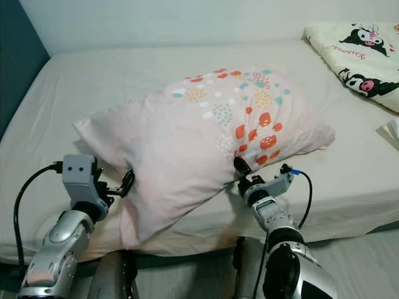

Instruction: Clean up the room

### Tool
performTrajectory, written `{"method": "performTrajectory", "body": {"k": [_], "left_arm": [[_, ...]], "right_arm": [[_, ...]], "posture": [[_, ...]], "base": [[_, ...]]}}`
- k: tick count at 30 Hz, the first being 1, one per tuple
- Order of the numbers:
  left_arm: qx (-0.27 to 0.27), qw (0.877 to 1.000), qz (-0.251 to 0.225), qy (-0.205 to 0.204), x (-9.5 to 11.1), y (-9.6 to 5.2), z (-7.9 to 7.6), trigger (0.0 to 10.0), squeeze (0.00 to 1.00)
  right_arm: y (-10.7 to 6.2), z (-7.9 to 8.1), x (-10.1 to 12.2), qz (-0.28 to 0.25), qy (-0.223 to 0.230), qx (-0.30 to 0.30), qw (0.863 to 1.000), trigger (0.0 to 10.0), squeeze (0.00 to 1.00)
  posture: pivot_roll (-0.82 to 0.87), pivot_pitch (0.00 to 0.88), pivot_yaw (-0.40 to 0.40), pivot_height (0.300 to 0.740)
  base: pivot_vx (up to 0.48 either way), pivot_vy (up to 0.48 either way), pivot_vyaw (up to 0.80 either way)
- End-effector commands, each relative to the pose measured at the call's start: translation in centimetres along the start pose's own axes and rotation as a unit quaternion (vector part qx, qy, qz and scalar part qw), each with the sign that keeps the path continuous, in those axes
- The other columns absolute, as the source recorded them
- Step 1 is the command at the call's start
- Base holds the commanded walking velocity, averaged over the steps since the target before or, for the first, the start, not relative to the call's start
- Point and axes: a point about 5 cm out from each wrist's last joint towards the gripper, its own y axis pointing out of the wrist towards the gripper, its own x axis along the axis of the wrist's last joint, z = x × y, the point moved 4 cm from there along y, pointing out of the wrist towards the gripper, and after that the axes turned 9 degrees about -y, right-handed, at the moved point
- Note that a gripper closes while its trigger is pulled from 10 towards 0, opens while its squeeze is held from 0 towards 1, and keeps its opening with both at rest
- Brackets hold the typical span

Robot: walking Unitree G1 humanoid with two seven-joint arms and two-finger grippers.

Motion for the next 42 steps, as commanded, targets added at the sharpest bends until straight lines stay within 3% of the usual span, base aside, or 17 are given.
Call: {"method": "performTrajectory", "body": {"k": [1, 7, 15, 25, 26, 30, 36, 42], "left_arm": [[0.007, 1.0, 0.006, 0.005, -0.5, -0.3, 0.2, 10.0, 0.0], [0.006, 1.0, 0.004, 0.01, -0.4, -0.6, 0.2, 10.0, 0.0], [0.01, 1.0, -0.004, 0.018, 0.4, -0.7, 0.3, 10.0, 0.0], [0.038, 0.999, -0.027, 0.026, 2.3, -0.8, 2.0, 10.0, 0.0], [0.047, 0.998, -0.031, 0.029, 2.7, -0.8, 2.5, 10.0, 0.0], [0.054, 0.997, -0.038, 0.04, 3.6, -0.9, 3.0, 10.0, 0.0], [0.057, 0.997, -0.039, 0.047, 3.9, -0.7, 3.1, 10.0, 0.0], [0.061, 0.997, -0.038, 0.033, 3.9, 0.5, 3.0, 10.0, 0.0]], "right_arm": [[0.2, 0.5, -0.4, 0.001, 0.014, 0.011, 1.0, 10.0, 0.0], [0.9, 2.2, 1.0, -0.018, 0.011, 0.046, 0.999, 10.0, 0.0], [1.2, 3.0, 3.8, -0.048, -0.004, 0.047, 0.998, 10.0, 0.0], [1.8, 3.8, 3.9, -0.044, -0.043, 0.039, 0.997, 10.0, 0.0], [2.0, 4.3, 4.1, -0.045, -0.06, 0.046, 0.996, 0.0, 0.0], [2.2, 5.2, 5.2, -0.065, -0.074, 0.054, 0.994, 0.0, 0.0], [1.9, 5.0, 6.6, -0.092, -0.07, 0.046, 0.992, 0.0, 0.0], [1.4, 4.7, 8.0, -0.105, -0.098, 0.044, 0.989, 0.0, 0.0]], "posture": [[0.08, 0.149, -0.02, 0.505], [0.09, 0.159, -0.022, 0.505], [0.13, 0.183, -0.032, 0.505], [0.12, 0.238, -0.034, 0.505], [0.14, 0.244, -0.037, 0.505], [0.16, 0.239, -0.042, 0.505], [0.14, 0.245, -0.034, 0.505], [0.12, 0.209, -0.036, 0.505]], "base": [[0.0, 0.0, 0.0], [0.0, 0.0, 0.0], [0.0, 0.0, 0.0], [0.0, 0.0, 0.0], [0.0, 0.0, 0.0], [0.0, 0.0, 0.0], [0.0, 0.0, 0.0], [0.0, 0.0, 0.0]]}}
